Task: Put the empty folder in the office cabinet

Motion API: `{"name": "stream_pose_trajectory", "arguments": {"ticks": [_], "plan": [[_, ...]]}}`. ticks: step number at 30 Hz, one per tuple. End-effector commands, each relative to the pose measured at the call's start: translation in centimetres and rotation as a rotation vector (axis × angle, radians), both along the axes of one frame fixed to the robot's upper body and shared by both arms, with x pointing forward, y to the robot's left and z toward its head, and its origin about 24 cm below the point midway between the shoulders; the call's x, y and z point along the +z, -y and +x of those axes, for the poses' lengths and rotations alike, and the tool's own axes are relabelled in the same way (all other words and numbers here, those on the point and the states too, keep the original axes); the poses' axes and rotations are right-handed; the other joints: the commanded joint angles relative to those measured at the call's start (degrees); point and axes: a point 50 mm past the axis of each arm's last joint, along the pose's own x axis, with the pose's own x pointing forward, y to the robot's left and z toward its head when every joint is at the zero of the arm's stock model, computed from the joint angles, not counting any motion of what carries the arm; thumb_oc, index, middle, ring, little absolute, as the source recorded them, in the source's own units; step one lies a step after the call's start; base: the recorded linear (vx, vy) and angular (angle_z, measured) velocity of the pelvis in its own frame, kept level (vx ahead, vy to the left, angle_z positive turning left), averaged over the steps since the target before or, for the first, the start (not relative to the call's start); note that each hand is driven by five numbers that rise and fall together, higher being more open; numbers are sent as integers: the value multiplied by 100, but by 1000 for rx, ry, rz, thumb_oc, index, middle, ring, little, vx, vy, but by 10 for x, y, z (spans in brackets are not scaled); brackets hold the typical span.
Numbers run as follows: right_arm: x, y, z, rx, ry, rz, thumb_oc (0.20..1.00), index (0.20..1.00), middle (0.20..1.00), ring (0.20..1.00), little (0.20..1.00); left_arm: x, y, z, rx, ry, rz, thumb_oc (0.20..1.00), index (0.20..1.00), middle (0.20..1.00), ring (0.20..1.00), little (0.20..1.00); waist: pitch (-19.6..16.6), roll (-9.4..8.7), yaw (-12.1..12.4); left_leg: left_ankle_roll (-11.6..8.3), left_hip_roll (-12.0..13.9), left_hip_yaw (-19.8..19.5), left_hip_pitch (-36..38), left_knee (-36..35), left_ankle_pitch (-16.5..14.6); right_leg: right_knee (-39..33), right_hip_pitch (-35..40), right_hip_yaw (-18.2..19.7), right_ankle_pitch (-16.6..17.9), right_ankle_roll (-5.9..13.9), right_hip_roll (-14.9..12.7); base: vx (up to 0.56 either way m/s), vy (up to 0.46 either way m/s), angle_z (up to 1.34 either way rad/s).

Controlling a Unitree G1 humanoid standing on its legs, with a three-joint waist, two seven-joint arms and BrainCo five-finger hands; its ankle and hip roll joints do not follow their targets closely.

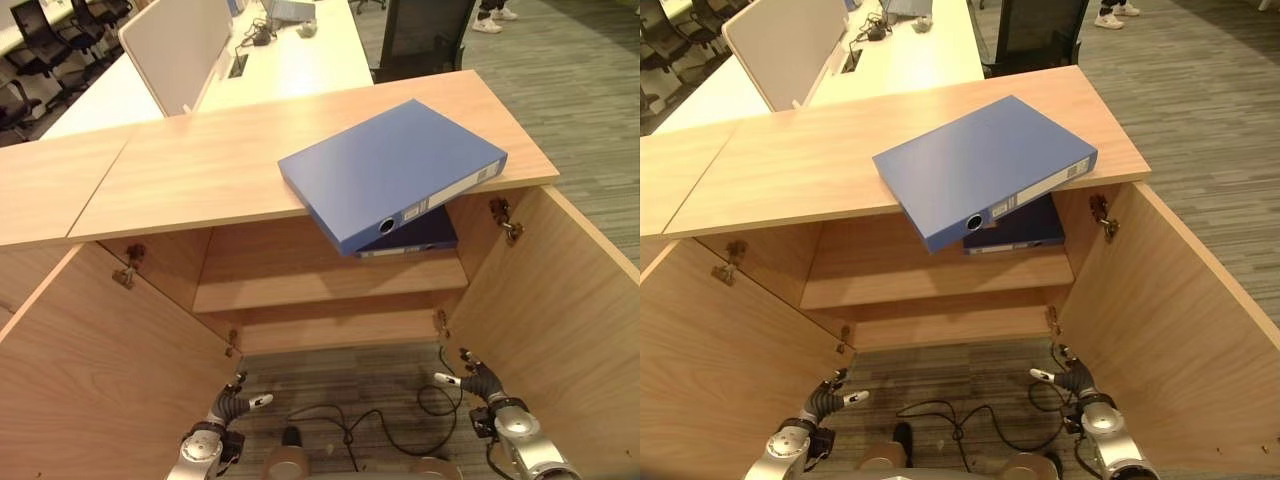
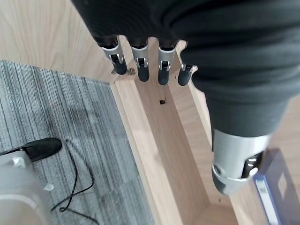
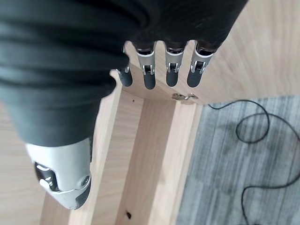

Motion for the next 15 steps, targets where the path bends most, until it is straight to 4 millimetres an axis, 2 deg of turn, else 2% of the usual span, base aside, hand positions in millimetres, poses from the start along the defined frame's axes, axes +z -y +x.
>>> {"name": "stream_pose_trajectory", "arguments": {"ticks": [1,4,5,6,7,9,10,11,12,14,15], "plan": [[17,-36,28,73,149,110,1000,1000,1000,1000,1000,24,-34,24,15,112,90,1000,1000,1000,1000,1000,202,-477,174,-238,230,-215,189,215,-376,-232,231,124,73,-30,40,-56,-333,27],[18,-26,26,48,148,88,1000,1000,1000,1000,1000,23,-27,28,6,115,67,1000,1000,1000,1000,1000,256,-375,134,-305,410,-352,123,95,58,-341,349,7,-100,-208,322,-81,-211,27],[20,-22,26,36,152,79,1000,1000,1000,1000,1000,24,-23,31,-2,119,62,1000,1000,1000,1000,1000,302,-342,119,-350,428,-380,32,127,341,-371,374,-48,-105,-240,378,-127,-159,32],[20,-19,26,24,155,71,1000,1000,1000,1000,1000,24,-21,33,-5,125,56,1000,1000,1000,1000,1000,350,-354,71,-317,416,-344,-91,185,451,-398,392,-117,-95,-286,396,-179,-178,54],[20,-15,25,1,152,65,1000,1000,1000,1000,1000,25,-18,37,-15,132,53,1000,1000,1000,1000,1000,386,-412,11,-232,379,-110,-169,305,409,-403,367,-202,-81,-378,430,-188,-212,71],[20,-14,25,-9,153,70,1000,1000,1000,1000,1000,28,-16,40,-25,146,45,1000,1000,1000,1000,1000,395,-503,-6,-188,123,-36,-171,620,134,-369,270,-235,-24,-460,453,-137,-155,60],[20,-14,25,-9,152,70,1000,1000,1000,1000,1000,28,-16,40,-25,146,45,1000,1000,1000,1000,1000,397,-508,-7,-183,116,-39,-183,655,108,-359,271,-236,-36,-455,445,-91,-117,42],[20,-12,25,-13,151,66,1000,1000,1000,1000,1000,28,-15,41,-32,147,43,1000,1000,1000,1000,1000,420,-552,-8,-149,-79,-128,-137,847,-138,-300,220,-238,-40,-506,450,-129,-135,31],[19,-10,24,-16,146,60,1000,1000,1000,1000,1000,27,-12,40,-52,137,43,1000,1000,1000,1000,1000,373,-623,-76,-31,-378,-68,-36,984,-623,-253,106,-261,-11,-581,450,-141,-128,11],[17,-9,22,-27,136,62,1000,1000,1000,1000,1000,25,-10,39,-59,130,42,1000,1000,1000,1000,1000,342,-615,-124,23,-378,90,-2,983,-681,-196,89,-307,-25,-568,445,-35,-5,8],[15,-9,19,-40,128,67,1000,1000,1000,1000,1000,23,-8,35,-67,116,31,1000,1000,1000,1000,1000,254,-535,-170,42,-329,349,162,715,-714,-131,88,-378,-43,-551,500,65,54,18]]}}
